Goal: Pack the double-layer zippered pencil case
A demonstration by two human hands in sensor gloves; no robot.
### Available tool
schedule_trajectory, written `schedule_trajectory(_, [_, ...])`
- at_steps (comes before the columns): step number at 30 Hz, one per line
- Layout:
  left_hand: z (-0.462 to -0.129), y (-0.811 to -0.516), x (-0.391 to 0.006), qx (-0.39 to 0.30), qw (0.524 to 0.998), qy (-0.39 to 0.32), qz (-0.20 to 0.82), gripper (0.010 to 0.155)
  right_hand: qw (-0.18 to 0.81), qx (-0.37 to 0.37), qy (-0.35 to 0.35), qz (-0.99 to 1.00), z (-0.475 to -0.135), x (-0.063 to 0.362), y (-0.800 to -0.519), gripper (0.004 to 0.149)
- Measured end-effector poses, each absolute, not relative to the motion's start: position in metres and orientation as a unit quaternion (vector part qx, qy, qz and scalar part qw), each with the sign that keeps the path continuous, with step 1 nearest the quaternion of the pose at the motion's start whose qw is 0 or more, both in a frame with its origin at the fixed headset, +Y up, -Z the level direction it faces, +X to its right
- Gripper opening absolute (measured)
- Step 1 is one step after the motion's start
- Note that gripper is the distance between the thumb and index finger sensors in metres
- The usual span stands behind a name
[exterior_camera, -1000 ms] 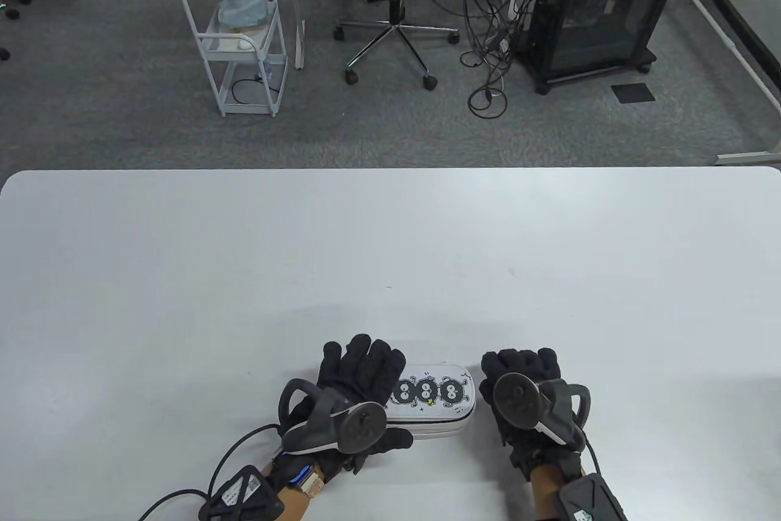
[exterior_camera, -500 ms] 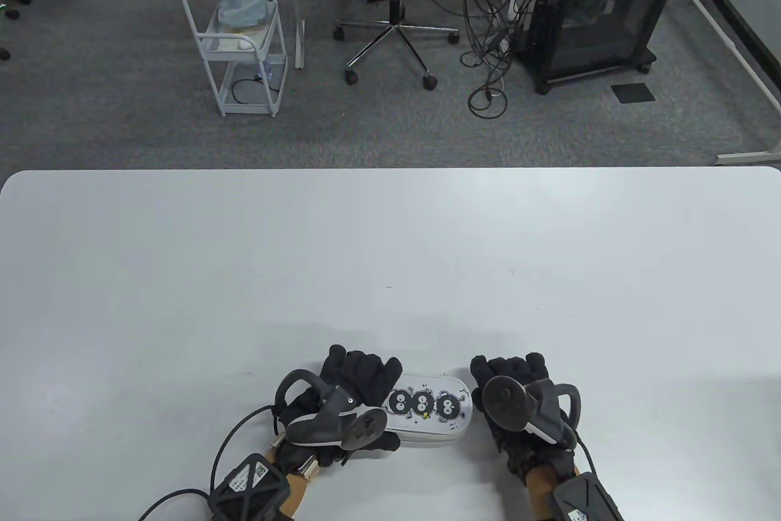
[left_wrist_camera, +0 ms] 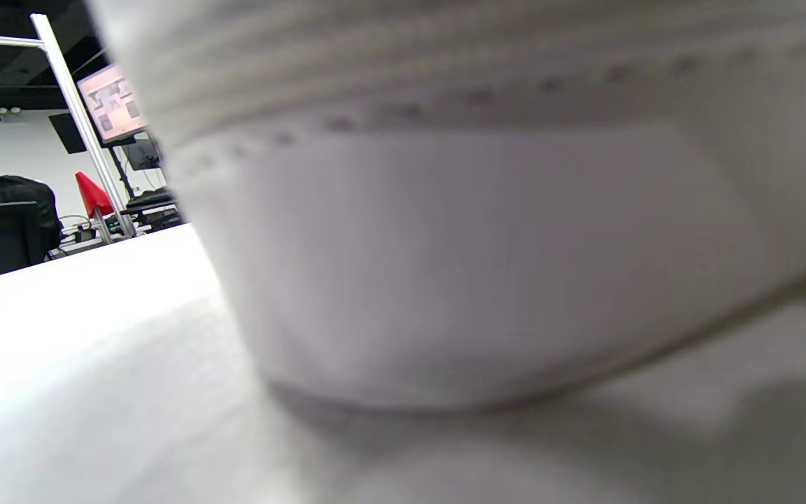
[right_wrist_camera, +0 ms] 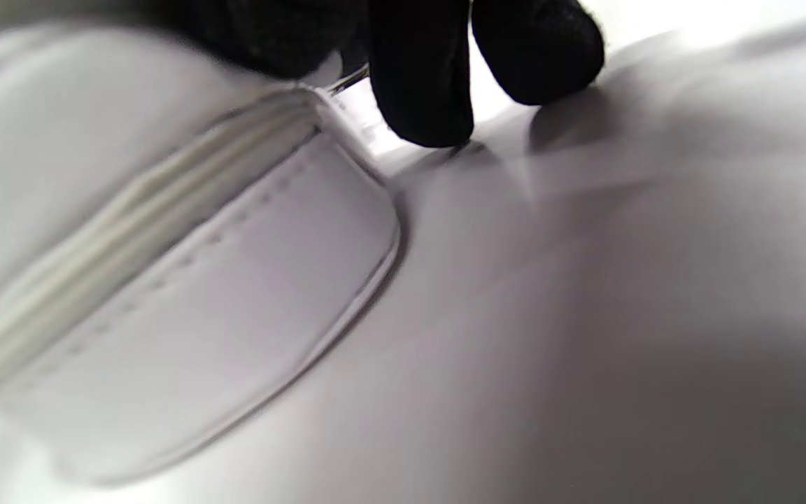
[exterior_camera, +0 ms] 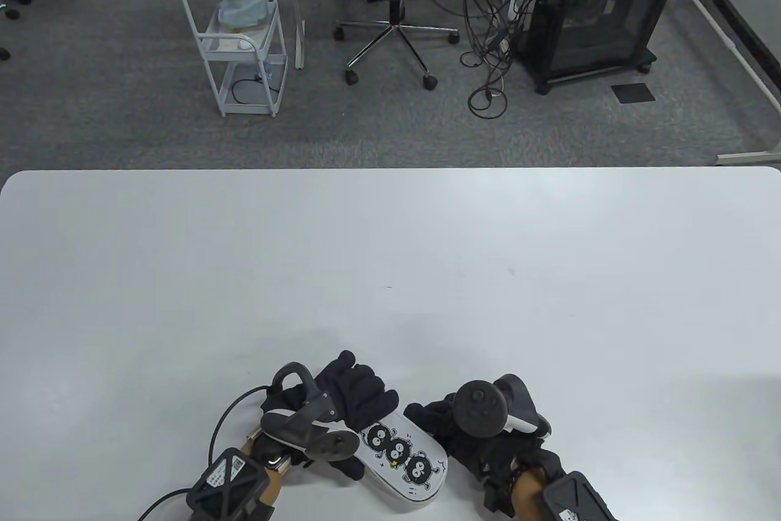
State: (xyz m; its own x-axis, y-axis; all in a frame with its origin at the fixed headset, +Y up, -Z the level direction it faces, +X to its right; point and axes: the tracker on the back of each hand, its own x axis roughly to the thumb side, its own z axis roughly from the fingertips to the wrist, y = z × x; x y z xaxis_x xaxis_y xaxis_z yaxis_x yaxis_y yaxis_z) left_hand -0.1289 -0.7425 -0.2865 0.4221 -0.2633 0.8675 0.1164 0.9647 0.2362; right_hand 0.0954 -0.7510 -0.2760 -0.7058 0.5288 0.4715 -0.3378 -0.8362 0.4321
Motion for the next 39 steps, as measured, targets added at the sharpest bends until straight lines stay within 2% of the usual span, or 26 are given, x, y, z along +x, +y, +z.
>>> schedule_trajectory(3, [-0.289,-0.743,-0.132,0.066,0.848,-0.513,-0.12,0.11,0.254,0.295,0.099,0.916,-0.273,0.095,-0.751,0.054])
schedule_trajectory(8, [-0.291,-0.744,-0.132,0.057,0.871,-0.469,-0.135,0.11,0.185,0.274,0.079,0.94,-0.28,0.098,-0.754,0.046])
schedule_trajectory(12, [-0.3,-0.744,-0.132,0.014,0.919,-0.386,-0.082,0.105,0.13,0.198,0.049,0.97,-0.294,0.121,-0.753,0.044])
schedule_trajectory(15, [-0.305,-0.742,-0.134,0.008,0.938,-0.34,-0.071,0.103,0.105,0.166,0.008,0.981,-0.294,0.135,-0.748,0.044])
schedule_trajectory(19, [-0.306,-0.744,-0.136,-0.018,0.953,-0.3,-0.038,0.101,0.082,0.153,-0.009,0.985,-0.29,0.135,-0.744,0.044])
schedule_trajectory(24, [-0.304,-0.741,-0.131,0.008,0.966,-0.25,-0.06,0.1,0.061,0.143,-0.028,0.987,-0.287,0.132,-0.741,0.044])
schedule_trajectory(28, [-0.305,-0.74,-0.123,0.016,0.976,-0.19,-0.102,0.101,0.059,0.143,-0.037,0.987,-0.279,0.116,-0.739,0.046])
schedule_trajectory(31, [-0.303,-0.74,-0.121,0.016,0.978,-0.179,-0.108,0.101,0.017,0.142,-0.058,0.988,-0.275,0.102,-0.739,0.047])
schedule_trajectory(35, [-0.296,-0.739,-0.116,0.021,0.982,-0.171,-0.084,0.1,0.062,0.123,-0.045,0.989,-0.275,0.082,-0.745,0.049])
schedule_trajectory(39, [-0.285,-0.737,-0.105,0.025,0.98,-0.18,-0.082,0.096,0.076,0.154,-0.013,0.985,-0.269,0.053,-0.749,0.048])
